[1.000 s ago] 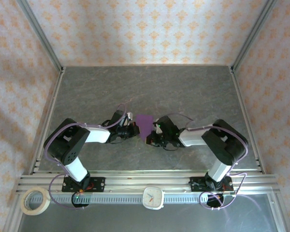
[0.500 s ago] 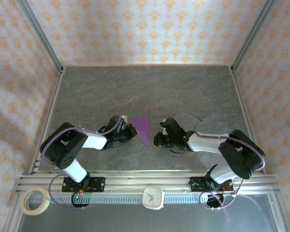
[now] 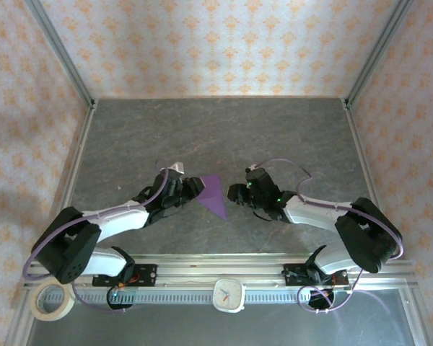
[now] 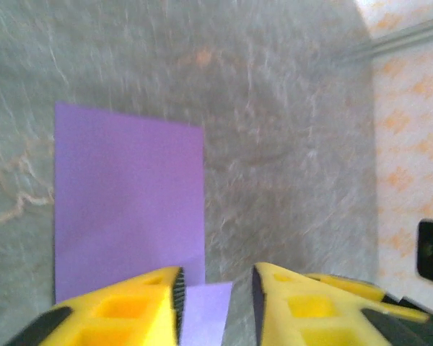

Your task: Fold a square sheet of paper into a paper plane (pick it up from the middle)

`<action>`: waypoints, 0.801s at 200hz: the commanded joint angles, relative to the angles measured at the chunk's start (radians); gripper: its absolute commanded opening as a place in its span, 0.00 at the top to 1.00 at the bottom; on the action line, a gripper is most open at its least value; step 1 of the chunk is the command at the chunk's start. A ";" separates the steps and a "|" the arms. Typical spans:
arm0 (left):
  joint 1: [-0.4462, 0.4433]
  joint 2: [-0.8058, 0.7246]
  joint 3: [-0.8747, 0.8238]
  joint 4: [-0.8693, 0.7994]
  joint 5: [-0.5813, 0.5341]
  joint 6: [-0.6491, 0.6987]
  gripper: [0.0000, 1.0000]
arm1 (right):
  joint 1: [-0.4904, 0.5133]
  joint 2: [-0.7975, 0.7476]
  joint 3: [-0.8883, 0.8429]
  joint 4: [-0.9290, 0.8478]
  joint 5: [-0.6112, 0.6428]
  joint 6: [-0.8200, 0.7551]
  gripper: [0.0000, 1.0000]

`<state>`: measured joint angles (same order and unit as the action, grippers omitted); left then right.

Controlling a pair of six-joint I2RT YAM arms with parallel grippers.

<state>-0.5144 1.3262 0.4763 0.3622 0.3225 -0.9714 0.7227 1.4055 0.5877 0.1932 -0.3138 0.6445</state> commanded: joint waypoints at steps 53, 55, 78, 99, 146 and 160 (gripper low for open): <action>0.185 0.166 0.096 -0.104 0.360 0.262 0.55 | 0.026 0.067 -0.033 0.175 -0.086 0.081 0.54; 0.186 0.166 0.096 -0.100 0.363 0.261 0.55 | 0.027 0.070 -0.032 0.177 -0.087 0.081 0.53; 0.191 0.180 0.108 -0.095 0.363 0.262 0.54 | 0.035 0.115 -0.007 0.170 -0.075 0.076 0.54; 0.199 0.197 0.110 -0.098 0.358 0.267 0.54 | 0.038 0.135 -0.002 0.174 -0.045 0.072 0.55; 0.212 0.208 0.109 -0.105 0.363 0.275 0.54 | 0.038 0.141 -0.010 0.169 -0.018 0.060 0.57; 0.214 0.212 0.110 -0.104 0.364 0.274 0.54 | 0.038 0.144 -0.011 0.167 -0.023 0.051 0.59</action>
<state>-0.3111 1.5295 0.5674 0.2722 0.6716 -0.7261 0.7567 1.5421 0.5602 0.3386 -0.3634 0.7101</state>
